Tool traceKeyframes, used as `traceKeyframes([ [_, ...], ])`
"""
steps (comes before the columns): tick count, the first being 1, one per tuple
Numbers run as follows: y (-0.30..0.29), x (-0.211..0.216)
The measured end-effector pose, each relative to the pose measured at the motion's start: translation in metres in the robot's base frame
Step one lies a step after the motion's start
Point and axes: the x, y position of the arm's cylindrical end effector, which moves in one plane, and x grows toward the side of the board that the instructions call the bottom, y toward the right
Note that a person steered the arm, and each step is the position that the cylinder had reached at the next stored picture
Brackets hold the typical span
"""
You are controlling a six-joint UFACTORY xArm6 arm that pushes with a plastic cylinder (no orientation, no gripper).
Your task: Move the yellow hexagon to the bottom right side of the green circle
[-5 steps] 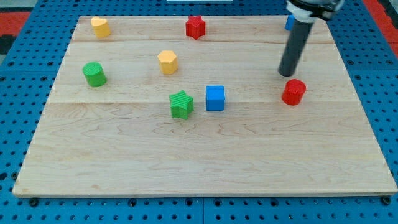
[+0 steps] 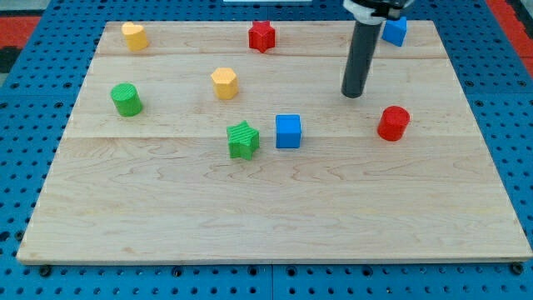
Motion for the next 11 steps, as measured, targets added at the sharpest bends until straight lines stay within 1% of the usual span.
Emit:
traceKeyframes([
  [1,-0.021,0.005],
  [2,-0.030,0.015],
  [3,-0.079,0.020],
  [4,-0.106,-0.026],
  [5,-0.155,-0.037],
  [6,-0.229,-0.005],
  [7,-0.223,-0.032],
  [8,-0.272,-0.026],
  [9,-0.255,-0.004],
  [11,-0.255,0.000],
])
